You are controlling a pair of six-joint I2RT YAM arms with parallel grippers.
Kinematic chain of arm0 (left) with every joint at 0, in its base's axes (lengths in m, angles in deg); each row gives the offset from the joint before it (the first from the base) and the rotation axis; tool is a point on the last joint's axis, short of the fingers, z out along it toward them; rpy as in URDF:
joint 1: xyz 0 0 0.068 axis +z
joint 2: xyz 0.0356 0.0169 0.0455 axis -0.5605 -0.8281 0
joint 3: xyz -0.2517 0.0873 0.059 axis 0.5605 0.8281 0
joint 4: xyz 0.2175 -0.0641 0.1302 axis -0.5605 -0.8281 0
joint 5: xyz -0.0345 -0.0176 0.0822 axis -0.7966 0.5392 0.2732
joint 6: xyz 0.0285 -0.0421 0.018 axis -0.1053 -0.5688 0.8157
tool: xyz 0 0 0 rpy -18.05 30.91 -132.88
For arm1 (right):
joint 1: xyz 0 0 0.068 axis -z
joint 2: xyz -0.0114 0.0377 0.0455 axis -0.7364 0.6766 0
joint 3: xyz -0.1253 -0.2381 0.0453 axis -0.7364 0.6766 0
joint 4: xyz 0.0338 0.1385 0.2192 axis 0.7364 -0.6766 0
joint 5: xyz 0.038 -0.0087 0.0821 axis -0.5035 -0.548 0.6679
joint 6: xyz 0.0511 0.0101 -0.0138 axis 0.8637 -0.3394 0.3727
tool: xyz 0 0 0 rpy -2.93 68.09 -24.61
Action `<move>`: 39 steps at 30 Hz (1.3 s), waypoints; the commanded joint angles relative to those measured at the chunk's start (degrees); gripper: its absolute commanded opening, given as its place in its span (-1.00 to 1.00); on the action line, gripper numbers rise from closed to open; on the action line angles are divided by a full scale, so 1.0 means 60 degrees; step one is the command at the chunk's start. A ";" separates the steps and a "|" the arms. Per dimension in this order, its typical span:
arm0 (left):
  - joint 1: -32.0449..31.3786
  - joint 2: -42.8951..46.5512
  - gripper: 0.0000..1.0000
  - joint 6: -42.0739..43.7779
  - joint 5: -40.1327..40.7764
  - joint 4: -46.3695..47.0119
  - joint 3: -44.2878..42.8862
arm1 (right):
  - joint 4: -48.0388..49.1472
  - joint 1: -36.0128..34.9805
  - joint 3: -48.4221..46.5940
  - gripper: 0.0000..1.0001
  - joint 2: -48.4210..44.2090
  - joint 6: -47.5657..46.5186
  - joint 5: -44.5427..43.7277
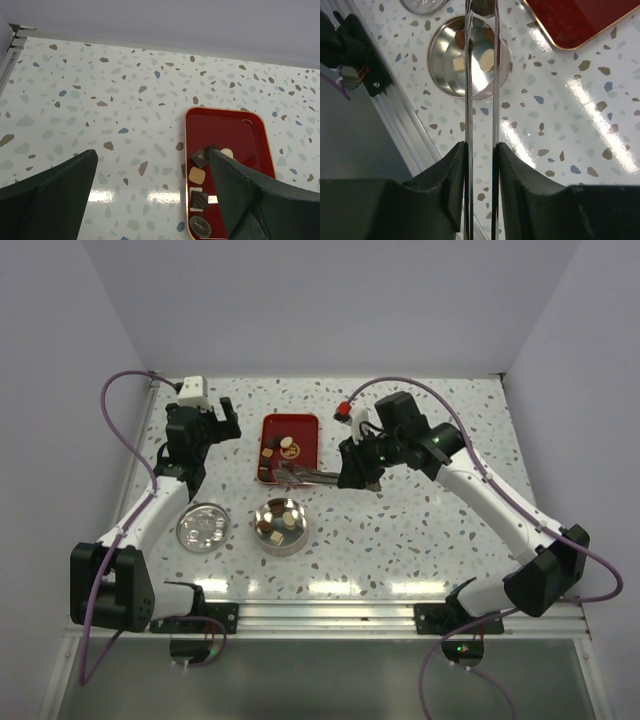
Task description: Pack the chocolate
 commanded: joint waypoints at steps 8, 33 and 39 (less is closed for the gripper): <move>-0.0052 0.0010 1.00 -0.0101 -0.0113 0.0026 -0.0320 | -0.0738 -0.0669 0.0647 -0.38 -0.0720 0.0070 0.1014; -0.0052 0.0009 1.00 -0.0116 -0.0128 -0.0018 -0.0364 | -0.0006 -0.0846 0.0003 -0.17 -0.0135 0.0100 -0.0260; -0.0052 0.0024 1.00 -0.0116 -0.0157 -0.0003 -0.0364 | 0.0521 -0.0773 -0.0612 -0.17 0.0699 0.0012 -0.0583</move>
